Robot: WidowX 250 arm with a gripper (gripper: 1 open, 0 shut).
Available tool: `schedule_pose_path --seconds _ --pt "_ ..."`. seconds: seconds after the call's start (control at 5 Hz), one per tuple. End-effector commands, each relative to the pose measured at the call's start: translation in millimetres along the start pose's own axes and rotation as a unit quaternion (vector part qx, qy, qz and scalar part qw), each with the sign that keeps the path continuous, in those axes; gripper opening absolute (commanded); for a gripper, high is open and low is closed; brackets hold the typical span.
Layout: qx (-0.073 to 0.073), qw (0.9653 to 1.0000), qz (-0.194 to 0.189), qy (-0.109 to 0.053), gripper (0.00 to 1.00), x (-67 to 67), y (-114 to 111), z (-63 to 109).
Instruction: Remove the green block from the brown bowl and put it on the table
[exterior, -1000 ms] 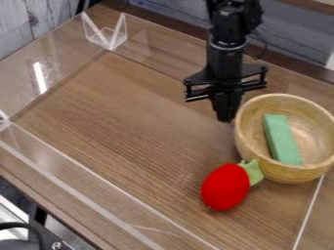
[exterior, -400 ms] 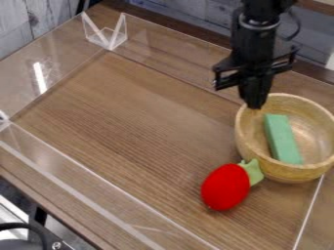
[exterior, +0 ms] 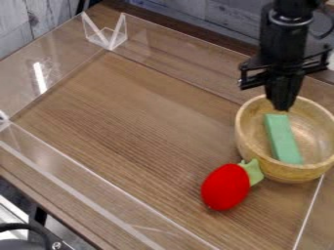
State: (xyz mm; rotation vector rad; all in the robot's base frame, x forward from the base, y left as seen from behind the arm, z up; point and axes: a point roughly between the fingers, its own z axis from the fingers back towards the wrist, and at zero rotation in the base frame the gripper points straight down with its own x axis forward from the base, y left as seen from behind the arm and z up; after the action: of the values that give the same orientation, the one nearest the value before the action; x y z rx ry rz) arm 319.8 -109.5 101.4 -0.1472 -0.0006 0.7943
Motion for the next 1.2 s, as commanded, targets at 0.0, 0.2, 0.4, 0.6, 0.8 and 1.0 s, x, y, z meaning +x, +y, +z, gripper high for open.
schedule_pose_path --seconds 0.0,0.2,0.4,0.6,0.8,1.0 --pt "-0.02 0.9996 -0.017 -0.01 0.0 -3.3 -14.1 9.7" --pt "-0.012 0.998 -0.061 -0.001 0.0 3.5 -7.4 -7.0" --pt "-0.004 0.9944 -0.105 0.008 0.0 10.1 1.5 -22.8" --pt "-0.005 0.996 -0.088 0.01 0.0 17.9 3.3 -27.4" --pt "-0.006 0.9975 -0.07 0.012 1.0 25.4 5.0 -27.8" --pt "-0.008 0.9983 -0.056 0.015 1.0 27.3 1.6 -28.3"
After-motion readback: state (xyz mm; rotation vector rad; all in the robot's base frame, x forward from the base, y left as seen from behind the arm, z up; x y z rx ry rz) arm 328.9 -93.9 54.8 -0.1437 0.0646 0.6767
